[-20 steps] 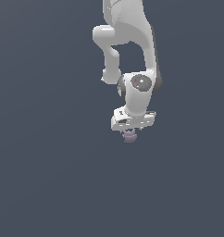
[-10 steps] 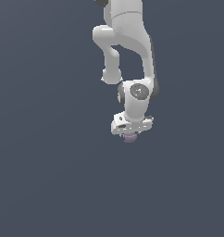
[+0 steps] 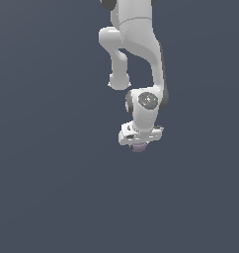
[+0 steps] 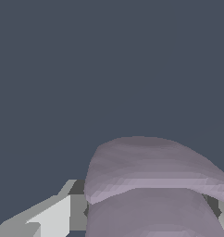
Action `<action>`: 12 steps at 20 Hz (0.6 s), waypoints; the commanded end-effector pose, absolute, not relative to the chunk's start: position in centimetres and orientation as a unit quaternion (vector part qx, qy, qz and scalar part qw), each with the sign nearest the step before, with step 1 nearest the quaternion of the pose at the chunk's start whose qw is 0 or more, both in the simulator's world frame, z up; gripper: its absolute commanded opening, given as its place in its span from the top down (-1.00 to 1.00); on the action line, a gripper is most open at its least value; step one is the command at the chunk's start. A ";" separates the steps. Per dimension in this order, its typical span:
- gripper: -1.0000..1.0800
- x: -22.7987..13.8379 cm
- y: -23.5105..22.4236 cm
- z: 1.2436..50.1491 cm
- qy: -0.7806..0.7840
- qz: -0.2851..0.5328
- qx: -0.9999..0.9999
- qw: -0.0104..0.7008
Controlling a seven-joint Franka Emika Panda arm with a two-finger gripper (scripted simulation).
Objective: Pick up the object and move it to a goal position.
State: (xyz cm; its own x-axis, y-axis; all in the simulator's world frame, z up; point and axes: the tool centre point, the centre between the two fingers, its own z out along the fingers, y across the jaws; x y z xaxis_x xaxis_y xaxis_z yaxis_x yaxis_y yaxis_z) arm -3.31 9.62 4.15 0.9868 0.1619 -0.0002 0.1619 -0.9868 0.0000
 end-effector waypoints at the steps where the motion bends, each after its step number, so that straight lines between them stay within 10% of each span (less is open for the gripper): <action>1: 1.00 -3.3 9.6 4.1 0.081 0.000 0.997 0.000; 12: 1.00 -3.5 9.3 5.0 0.081 0.000 0.997 0.000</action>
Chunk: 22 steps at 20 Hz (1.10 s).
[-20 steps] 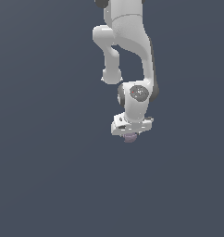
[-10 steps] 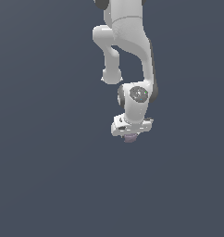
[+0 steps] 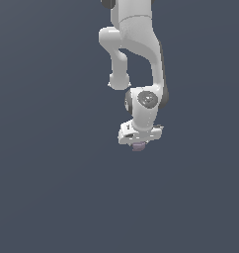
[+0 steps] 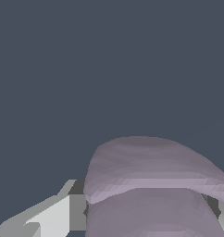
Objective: Pick up the object and move it to a goal position.
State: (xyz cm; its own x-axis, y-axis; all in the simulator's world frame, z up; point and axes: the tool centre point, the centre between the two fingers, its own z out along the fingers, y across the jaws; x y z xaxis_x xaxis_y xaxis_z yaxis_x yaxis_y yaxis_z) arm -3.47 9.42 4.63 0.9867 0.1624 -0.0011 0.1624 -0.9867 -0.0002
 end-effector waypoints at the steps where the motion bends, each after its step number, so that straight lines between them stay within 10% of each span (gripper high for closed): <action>1: 1.00 -3.6 9.1 5.3 -0.081 0.000 -0.997 0.000; 22: 1.00 -6.9 2.4 20.6 -0.081 0.000 -0.997 0.001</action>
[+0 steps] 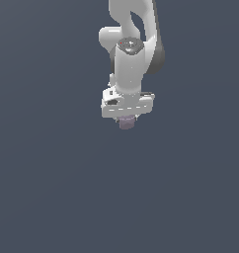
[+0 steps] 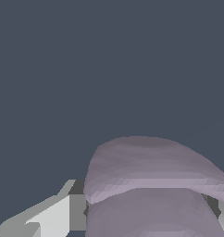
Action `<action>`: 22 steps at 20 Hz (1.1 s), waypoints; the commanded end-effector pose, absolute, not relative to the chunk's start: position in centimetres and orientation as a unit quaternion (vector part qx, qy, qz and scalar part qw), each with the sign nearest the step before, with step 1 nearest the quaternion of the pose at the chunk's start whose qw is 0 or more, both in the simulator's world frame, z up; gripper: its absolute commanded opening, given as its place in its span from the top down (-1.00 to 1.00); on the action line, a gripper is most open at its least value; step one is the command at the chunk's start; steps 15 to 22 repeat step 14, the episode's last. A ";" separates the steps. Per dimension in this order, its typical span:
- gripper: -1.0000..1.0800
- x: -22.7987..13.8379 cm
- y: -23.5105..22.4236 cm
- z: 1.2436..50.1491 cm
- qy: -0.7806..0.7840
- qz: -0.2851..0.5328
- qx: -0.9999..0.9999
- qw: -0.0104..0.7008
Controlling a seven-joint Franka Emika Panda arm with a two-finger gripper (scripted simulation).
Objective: Pick up the object and move it to a goal position.
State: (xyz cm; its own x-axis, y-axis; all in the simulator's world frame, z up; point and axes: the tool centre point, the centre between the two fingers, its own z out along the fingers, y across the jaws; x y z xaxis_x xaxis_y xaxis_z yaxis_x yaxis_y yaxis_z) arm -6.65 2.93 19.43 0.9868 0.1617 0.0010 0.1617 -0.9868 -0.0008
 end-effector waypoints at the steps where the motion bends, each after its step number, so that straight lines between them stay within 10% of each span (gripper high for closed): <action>1: 1.00 -7.1 2.1 21.3 -0.081 0.000 -0.997 0.001; 22: 1.00 -7.7 0.1 25.8 -0.081 0.000 -0.997 0.000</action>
